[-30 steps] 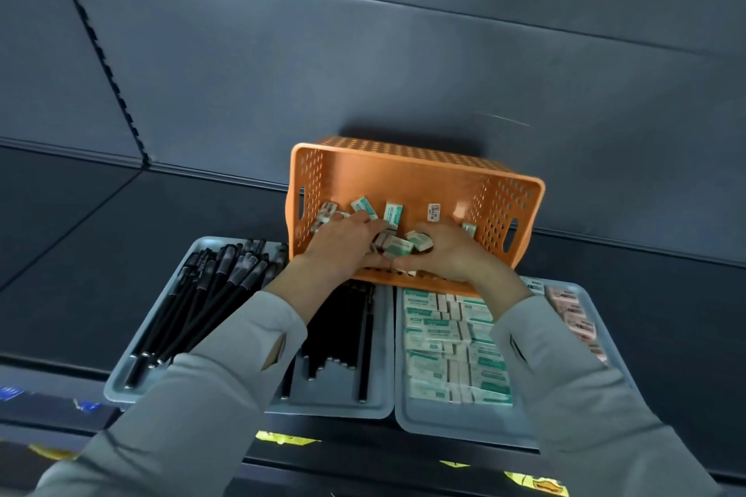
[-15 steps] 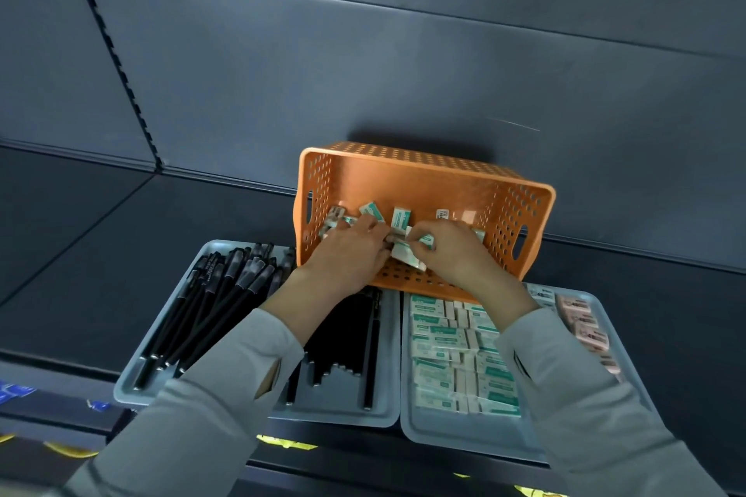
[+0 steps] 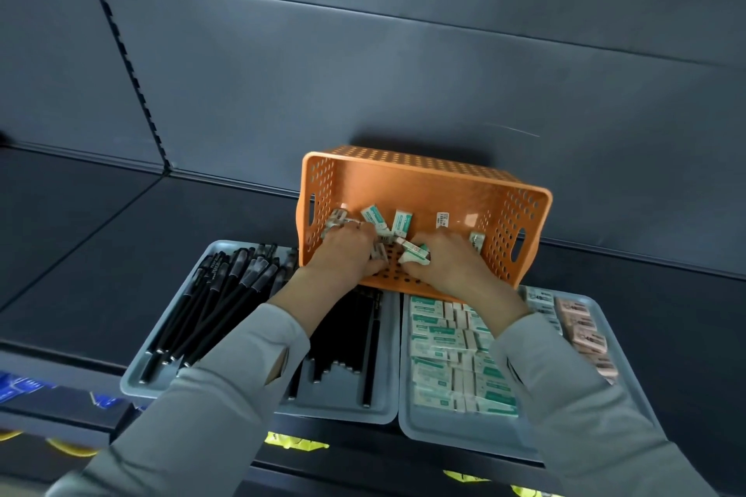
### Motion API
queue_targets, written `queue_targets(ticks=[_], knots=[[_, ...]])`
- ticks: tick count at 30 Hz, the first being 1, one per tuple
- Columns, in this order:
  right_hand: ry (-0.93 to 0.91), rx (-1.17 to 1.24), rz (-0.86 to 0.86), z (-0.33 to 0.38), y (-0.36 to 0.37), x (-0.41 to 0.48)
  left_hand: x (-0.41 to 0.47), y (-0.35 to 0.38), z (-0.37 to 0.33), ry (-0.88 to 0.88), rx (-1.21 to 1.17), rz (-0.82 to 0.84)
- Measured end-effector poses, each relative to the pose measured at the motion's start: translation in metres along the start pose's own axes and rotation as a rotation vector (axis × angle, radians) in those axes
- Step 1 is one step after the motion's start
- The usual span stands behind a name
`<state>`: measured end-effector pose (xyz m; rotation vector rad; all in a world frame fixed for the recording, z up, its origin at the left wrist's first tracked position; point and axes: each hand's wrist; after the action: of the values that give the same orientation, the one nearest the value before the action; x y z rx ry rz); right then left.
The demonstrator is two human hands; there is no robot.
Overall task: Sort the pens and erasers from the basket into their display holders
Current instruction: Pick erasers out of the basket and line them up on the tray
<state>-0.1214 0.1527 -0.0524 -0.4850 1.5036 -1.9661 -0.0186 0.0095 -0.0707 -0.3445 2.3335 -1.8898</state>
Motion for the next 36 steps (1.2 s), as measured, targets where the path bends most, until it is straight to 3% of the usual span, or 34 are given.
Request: queue_targets(ticks=[7, 12, 15, 19, 21, 26, 30, 32, 36], knots=[[0.076, 0.101, -0.054, -0.009, -0.003, -0.006, 0.009, -0.001, -0.018, -0.102, 0.118, -0.060], [0.106, 0.275, -0.117, -0.018, -0.011, -0.013, 0.006, -0.011, -0.022, -0.179, -0.219, -0.238], [0.119, 0.518, -0.135, -0.020, -0.016, -0.011, 0.003, -0.020, -0.032, -0.312, -0.800, -0.393], [0.036, 0.803, -0.153, -0.008, -0.024, -0.009, 0.012, -0.025, -0.037, -0.671, -2.034, -0.423], [-0.027, 0.804, -0.119, -0.002, -0.026, -0.008, 0.011, -0.024, -0.040, -0.717, -2.308, -0.384], [-0.124, 0.513, -0.023, 0.007, -0.023, -0.009, 0.014, -0.020, -0.046, -0.728, -2.282, -0.408], [-0.072, 0.573, -0.085, 0.004, -0.018, -0.010, 0.009, -0.022, -0.047, -0.663, -2.221, -0.362], [-0.033, 0.608, -0.106, 0.003, -0.020, -0.010, 0.006, -0.023, -0.051, -0.569, -2.072, -0.322], [-0.038, 0.631, -0.138, 0.001, -0.030, -0.015, 0.005, -0.025, -0.059, -0.556, -1.946, -0.432]])
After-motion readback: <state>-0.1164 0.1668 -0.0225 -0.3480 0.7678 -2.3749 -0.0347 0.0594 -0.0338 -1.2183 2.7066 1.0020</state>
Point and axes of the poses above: each hand's wrist, its own x-axis towards the middle knuckle, its own y-axis out of the palm, z = x × y, and after that the axes turned 12 degrees about y, right-handed
